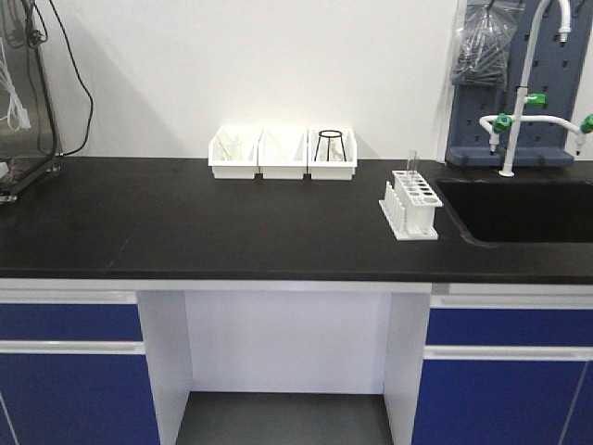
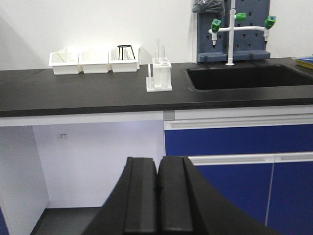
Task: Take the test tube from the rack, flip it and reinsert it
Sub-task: 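Drive the base forward toward the white test tube rack on the bench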
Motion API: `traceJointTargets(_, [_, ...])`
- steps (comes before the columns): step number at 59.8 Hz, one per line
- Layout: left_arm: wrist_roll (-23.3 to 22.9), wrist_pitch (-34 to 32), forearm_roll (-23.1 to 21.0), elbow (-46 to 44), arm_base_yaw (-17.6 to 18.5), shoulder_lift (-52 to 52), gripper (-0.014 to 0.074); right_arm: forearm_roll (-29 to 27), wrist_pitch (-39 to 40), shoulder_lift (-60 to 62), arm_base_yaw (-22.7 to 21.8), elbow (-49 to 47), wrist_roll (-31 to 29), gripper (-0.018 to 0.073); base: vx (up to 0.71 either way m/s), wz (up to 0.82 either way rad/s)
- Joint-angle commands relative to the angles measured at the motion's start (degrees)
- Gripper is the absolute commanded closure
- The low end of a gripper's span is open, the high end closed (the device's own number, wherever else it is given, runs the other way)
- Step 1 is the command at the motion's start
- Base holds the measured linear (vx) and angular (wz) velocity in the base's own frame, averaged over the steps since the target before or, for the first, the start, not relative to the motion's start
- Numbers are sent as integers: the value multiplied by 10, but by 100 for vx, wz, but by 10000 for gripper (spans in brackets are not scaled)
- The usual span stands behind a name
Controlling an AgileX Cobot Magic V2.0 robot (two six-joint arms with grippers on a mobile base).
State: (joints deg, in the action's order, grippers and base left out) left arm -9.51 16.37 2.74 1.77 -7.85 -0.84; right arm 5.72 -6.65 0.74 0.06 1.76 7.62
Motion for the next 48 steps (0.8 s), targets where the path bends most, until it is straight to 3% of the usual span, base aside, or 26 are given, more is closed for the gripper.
traceJointTargets(1, [0,-48,-2,1,0,-2,603,1,45,1,0,0,-4,571,41,5])
traceJointTargets(10, [0,-48,-2,1,19,-2,603,1,45,1,0,0,-4,571,43,1])
traceJointTargets(48, [0,-48,-2,1,19,-2,603,1,45,1,0,0,-4,571,45,-7])
